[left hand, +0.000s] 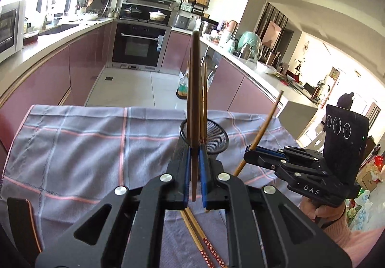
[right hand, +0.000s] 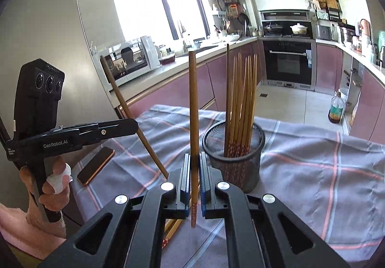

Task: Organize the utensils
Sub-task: 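Lift the left gripper's chopstick into the mesh holder while the right gripper inserts its own, then open both grippers over the holder and move them back to the last chopsticks, then close the left gripper on a chopstick while the right gripper grasps the other, then lift the left gripper's chopstick into the mesh holder while the right gripper inserts its own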

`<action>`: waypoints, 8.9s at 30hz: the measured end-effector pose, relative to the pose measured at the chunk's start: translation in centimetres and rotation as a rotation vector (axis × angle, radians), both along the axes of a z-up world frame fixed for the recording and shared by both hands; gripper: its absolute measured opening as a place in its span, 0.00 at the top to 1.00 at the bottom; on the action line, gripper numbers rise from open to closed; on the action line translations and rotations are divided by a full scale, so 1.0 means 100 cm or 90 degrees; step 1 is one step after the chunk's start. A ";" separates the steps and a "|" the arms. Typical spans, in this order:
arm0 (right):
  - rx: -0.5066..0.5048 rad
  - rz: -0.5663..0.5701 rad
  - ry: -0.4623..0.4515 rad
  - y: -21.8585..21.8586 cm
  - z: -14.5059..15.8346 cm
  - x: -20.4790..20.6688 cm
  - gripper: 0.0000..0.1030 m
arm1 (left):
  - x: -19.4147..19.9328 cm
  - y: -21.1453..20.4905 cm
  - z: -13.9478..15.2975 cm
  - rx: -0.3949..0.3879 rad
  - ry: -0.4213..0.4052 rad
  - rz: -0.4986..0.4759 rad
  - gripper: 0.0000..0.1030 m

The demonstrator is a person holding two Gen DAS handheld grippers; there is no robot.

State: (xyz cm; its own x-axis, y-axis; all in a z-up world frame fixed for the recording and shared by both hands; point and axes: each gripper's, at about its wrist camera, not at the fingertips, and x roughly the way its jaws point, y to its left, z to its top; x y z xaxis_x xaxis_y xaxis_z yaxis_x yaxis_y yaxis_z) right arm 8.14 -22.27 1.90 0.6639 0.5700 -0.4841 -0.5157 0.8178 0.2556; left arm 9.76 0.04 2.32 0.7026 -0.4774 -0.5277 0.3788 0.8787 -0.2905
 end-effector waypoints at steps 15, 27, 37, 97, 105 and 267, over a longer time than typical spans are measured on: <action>0.003 -0.029 -0.092 -0.017 0.056 0.006 0.95 | 0.017 -0.012 0.062 -0.023 -0.072 0.000 0.93; -0.023 -0.048 -0.103 -0.011 0.060 0.034 0.95 | 0.047 -0.034 0.073 0.005 -0.068 0.005 0.93; -0.083 -0.037 -0.006 0.004 0.023 0.068 0.95 | 0.077 -0.054 0.032 0.071 0.014 -0.028 0.93; -0.128 0.053 0.196 0.064 -0.097 0.009 0.75 | 0.016 -0.006 -0.112 0.142 0.135 0.059 0.63; -0.148 0.050 0.202 0.070 -0.103 0.008 0.76 | 0.009 -0.005 -0.121 0.141 0.145 0.056 0.63; -0.026 -0.045 -0.076 -0.008 0.040 0.012 0.95 | 0.009 -0.023 0.060 -0.005 -0.070 0.015 0.93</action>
State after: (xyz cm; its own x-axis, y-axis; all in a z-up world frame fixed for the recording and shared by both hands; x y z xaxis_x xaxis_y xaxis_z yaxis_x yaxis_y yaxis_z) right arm 9.32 -23.12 5.86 0.7565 0.5005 -0.4211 -0.4807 0.8620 0.1609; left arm 10.67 -2.28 8.33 0.7671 -0.4639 -0.4432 0.3878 0.8856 -0.2557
